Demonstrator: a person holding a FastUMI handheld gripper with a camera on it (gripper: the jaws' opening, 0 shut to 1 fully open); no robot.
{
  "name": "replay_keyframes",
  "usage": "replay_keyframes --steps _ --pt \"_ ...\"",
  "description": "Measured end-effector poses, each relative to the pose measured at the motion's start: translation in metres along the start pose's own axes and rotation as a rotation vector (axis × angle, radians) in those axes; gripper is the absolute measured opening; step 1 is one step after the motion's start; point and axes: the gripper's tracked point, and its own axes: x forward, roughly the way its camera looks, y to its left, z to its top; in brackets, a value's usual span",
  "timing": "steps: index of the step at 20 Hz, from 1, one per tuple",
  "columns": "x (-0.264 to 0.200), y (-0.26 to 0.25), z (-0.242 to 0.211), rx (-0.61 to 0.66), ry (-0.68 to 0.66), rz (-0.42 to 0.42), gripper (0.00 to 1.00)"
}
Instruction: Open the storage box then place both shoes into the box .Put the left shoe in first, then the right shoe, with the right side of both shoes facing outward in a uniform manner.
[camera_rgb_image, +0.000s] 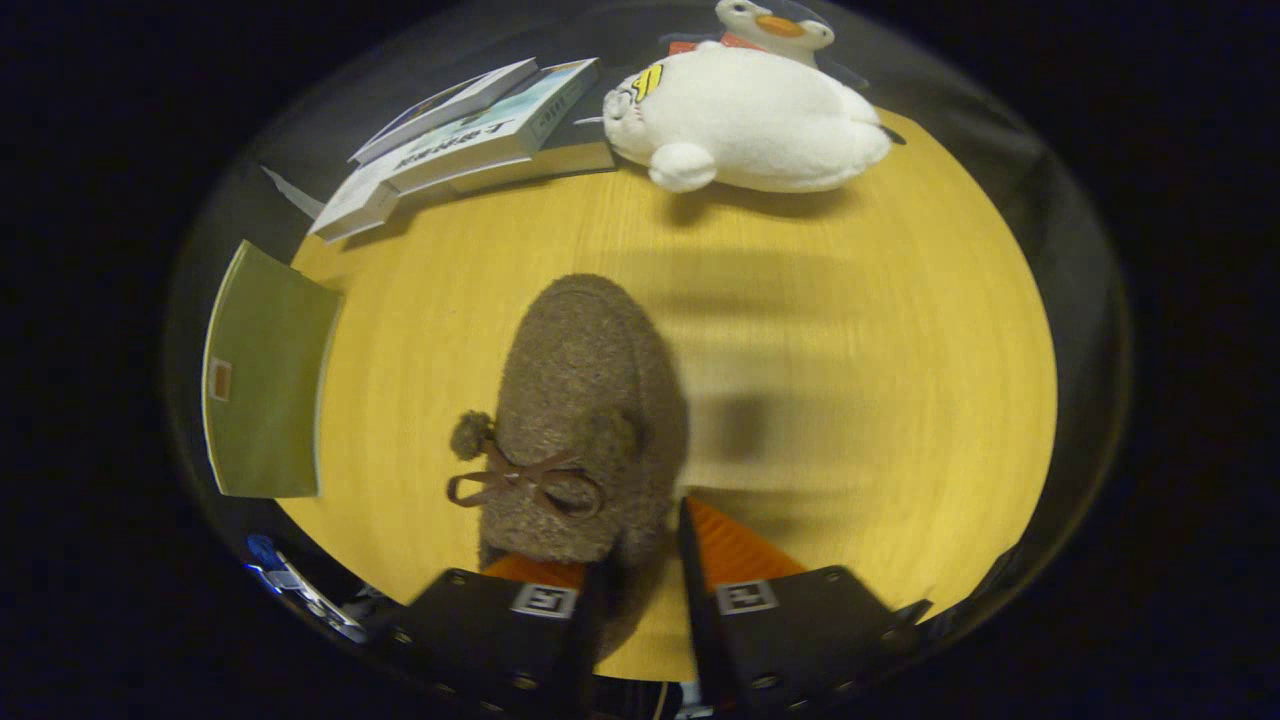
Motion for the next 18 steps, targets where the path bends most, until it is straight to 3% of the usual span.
replay_keyframes --steps 1,3,4,9,18 --pt "-0.006 0.001 0.003 -0.024 -0.005 0.001 0.20" --pt "-0.018 -0.001 0.013 -0.060 -0.042 -0.014 0.20" --pt "-0.012 -0.001 0.010 -0.060 -0.046 -0.022 0.00" --pt "-0.027 0.006 0.014 -0.048 -0.035 0.008 0.00" --pt "-0.103 0.062 0.055 -0.084 -0.109 0.059 0.00"
